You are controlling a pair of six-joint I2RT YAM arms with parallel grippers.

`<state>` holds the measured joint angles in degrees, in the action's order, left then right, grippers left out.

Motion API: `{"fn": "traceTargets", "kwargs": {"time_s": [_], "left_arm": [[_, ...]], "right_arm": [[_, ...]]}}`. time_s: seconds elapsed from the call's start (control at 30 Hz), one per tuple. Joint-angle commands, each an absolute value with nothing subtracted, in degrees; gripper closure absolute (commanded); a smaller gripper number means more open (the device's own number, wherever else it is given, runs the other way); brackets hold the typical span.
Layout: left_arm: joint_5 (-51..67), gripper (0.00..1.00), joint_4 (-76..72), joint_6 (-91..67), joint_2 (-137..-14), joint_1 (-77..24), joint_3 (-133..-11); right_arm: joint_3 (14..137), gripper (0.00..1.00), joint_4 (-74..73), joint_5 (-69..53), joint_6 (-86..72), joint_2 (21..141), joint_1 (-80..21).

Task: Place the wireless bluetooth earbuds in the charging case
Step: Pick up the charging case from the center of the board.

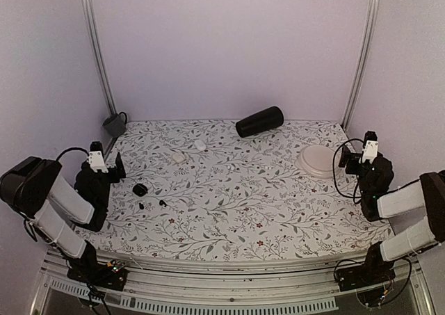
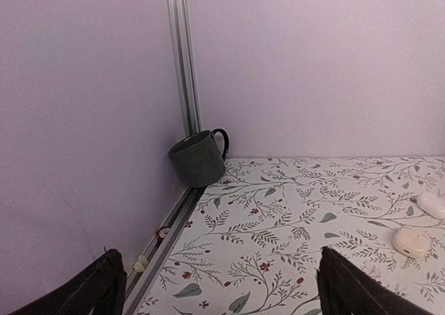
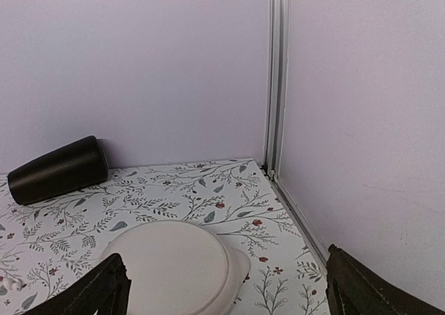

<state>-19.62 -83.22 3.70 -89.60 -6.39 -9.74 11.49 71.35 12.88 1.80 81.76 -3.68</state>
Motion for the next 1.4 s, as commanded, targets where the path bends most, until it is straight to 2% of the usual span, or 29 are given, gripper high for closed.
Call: {"fn": "traceTargets", "kwargs": {"time_s": [0.0,0.07,0.13,0.2,0.33,0.4,0.43,0.57,0.67,0.77,0.93,1.03,1.17,1.27,1.37], "left_arm": [[-31.91,0.04,-88.21,9.96,-84.04,-12.90,-6.81],[-39.02,0.04,-70.20,9.25,-76.71,-19.06,-12.38],[-35.90,0.04,-41.51,1.44,-69.20,-23.11,-22.11],[-29.77,0.04,-20.44,-9.16,-66.00,-23.81,-32.32],[-18.38,0.04,-4.77,-13.35,-65.15,-25.66,-43.64],[-20.13,0.04,0.61,-18.73,-64.58,-25.50,-46.28],[-21.20,0.04,2.85,-21.30,-64.17,-25.19,-46.92],[-8.54,0.04,7.50,-22.13,-64.83,-23.56,-49.60],[-1.88,0.04,7.98,-25.47,-66.85,-25.01,-49.34],[0.70,0.04,5.07,-29.63,-67.25,-26.82,-46.17],[6.77,0.04,0.25,-36.83,-66.01,-28.43,-40.52],[6.07,0.04,0.82,-38.01,-66.11,-29.82,-38.83],[-1.21,0.04,-0.32,-42.52,-61.44,-29.96,-33.71],[-8.49,0.04,4.50,-45.21,-59.52,-28.46,-32.82],[-7.68,0.04,6.89,-46.53,-58.58,-24.65,-31.61]], "right_arm": [[24.33,0.01,43.58,11.78,1.17,68.88,-6.11],[32.31,0.01,31.23,9.27,-5.66,66.00,-7.40],[38.72,0.01,22.85,9.03,-8.46,65.02,-10.18],[44.43,0.01,16.60,10.29,-10.14,64.79,-14.39],[49.83,0.01,9.35,15.07,-9.95,64.67,-23.91],[50.78,0.01,5.82,17.67,-11.26,63.90,-24.56],[50.68,0.01,4.59,20.08,-14.36,63.09,-24.48],[46.89,0.01,2.24,25.69,-21.06,58.97,-24.06],[43.67,0.01,4.09,18.45,-23.63,57.34,-22.98],[43.24,0.01,0.95,10.80,-24.49,60.70,-23.97],[41.77,0.01,-3.79,11.51,-27.15,64.41,-33.18],[42.51,0.01,-7.78,8.77,-31.19,67.01,-37.34],[44.03,0.01,-11.46,11.23,-33.59,71.87,-46.01],[43.90,0.01,-11.07,9.54,-34.76,73.89,-48.24],[41.77,0.01,-8.09,8.95,-34.72,73.53,-48.47]]}}
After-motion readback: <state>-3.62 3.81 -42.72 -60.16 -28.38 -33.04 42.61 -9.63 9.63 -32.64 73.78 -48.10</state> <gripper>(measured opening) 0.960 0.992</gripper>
